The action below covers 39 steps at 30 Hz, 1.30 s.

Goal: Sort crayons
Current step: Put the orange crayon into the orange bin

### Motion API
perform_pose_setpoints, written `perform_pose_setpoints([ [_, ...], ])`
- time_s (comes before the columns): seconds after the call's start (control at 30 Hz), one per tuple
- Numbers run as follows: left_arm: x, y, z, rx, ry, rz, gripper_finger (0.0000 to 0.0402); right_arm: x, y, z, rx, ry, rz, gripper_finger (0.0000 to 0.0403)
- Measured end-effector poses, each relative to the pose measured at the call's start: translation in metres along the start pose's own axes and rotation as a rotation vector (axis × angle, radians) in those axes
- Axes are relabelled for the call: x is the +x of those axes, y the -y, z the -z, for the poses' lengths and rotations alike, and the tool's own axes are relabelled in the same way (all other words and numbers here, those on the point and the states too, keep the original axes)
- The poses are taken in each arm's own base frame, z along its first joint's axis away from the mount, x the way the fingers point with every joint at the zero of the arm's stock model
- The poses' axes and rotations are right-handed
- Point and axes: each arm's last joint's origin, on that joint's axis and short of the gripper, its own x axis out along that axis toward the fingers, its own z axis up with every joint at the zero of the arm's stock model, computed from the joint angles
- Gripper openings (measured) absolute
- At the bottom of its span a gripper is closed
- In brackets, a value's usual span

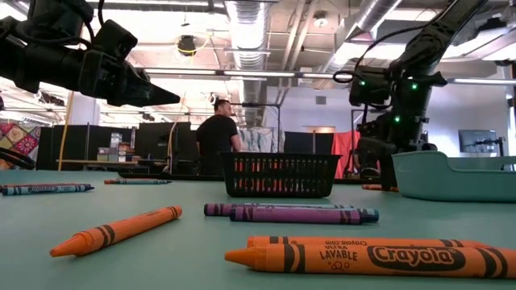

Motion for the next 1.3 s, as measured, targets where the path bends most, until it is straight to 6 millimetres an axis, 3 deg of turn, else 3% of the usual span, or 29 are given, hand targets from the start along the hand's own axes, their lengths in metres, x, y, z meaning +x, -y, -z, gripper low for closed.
perform_pose_setpoints([
  [0.23, 0.0, 0.0, 0.001, 0.001, -0.008, 0.001, 0.0137, 0.009, -0.006, 0.004, -0.037, -0.019, 0.051, 0.0035],
  [0.33, 0.0, 0.0, 0.003, 0.009, -0.027, 0.002, 0.0137, 0.003, -0.007, 0.001, -0.035, -0.008, 0.053, 0.0009],
  [0.5, 0.0, 0.0, 0.008, 0.054, -0.084, -0.026, 0.0137, -0.016, -0.009, -0.009, -0.03, 0.038, 0.01, 0.0004],
  [0.8, -0.009, -0.008, 0.016, 0.053, -0.007, -0.108, 0.0137, -0.061, -0.053, -0.046, 0.008, 0.41, -0.283, 0.0002],
  [0.9, -0.01, -0.01, 0.015, 0.033, 0.011, -0.12, 0.0137, -0.065, -0.067, -0.06, 0.073, 0.493, -0.367, 0.0002],
  [1.03, -0.011, -0.01, 0.011, 0.02, 0.05, -0.116, 0.0137, -0.067, -0.087, -0.08, 0.087, 0.547, -0.415, 0.0001],
  [1.3, -0.011, -0.009, 0.012, 0.022, 0.039, -0.104, 0.0137, -0.041, -0.119, -0.123, 0.089, 0.513, -0.374, 0.0011],
])
